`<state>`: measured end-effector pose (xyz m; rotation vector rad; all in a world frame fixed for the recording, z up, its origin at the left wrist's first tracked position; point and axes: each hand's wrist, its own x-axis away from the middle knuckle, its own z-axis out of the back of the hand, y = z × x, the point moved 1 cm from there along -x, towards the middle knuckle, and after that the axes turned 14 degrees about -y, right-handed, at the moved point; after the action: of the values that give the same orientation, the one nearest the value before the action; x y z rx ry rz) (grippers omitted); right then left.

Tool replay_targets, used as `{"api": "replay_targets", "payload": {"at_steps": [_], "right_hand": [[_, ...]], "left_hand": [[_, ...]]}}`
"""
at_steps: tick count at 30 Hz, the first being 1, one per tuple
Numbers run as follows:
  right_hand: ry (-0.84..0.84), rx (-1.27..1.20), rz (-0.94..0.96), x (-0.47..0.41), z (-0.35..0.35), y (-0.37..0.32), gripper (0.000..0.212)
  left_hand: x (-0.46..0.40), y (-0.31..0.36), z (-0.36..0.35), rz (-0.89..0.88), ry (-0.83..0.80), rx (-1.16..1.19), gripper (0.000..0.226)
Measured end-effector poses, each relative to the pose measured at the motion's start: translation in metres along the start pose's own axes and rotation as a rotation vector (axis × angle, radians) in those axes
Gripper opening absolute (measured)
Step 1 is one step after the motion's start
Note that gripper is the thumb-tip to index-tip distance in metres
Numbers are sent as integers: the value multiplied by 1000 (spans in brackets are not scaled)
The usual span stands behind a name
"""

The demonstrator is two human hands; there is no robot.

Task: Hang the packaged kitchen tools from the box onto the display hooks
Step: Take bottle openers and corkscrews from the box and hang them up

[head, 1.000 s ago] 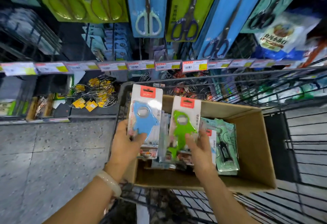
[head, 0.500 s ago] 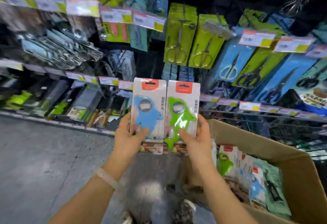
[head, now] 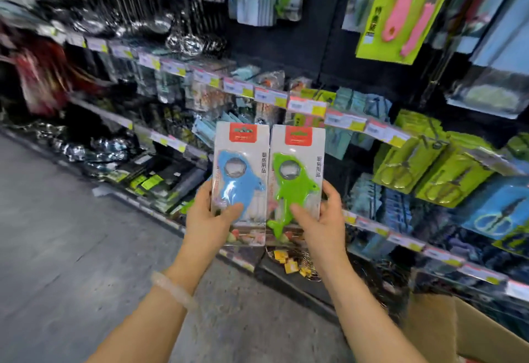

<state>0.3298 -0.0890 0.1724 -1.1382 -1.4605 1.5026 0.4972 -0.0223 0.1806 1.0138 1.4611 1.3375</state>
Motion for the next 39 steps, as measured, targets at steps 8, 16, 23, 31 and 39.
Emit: {"api": "replay_targets", "payload": {"at_steps": [8,16,23,31,39], "right_hand": [[-53,38,86,-77,-57,-18,62],[-45,8,140,-195,-113,-25,67],[-27,6,231,-277,-138,-40,63],[24,69,312,-337,-140,-60,62],[174,187,396,-389,-142,-100,63]], "left_hand": [[-63,24,62,-56,27,7,44],[-172,51,120,-108,8,-65,46],[-252,71,147,-179,8,-59,45],[-326,83,153,-225,-68,-9,47],[-402,117,156,-313,-208,30,46]]}}
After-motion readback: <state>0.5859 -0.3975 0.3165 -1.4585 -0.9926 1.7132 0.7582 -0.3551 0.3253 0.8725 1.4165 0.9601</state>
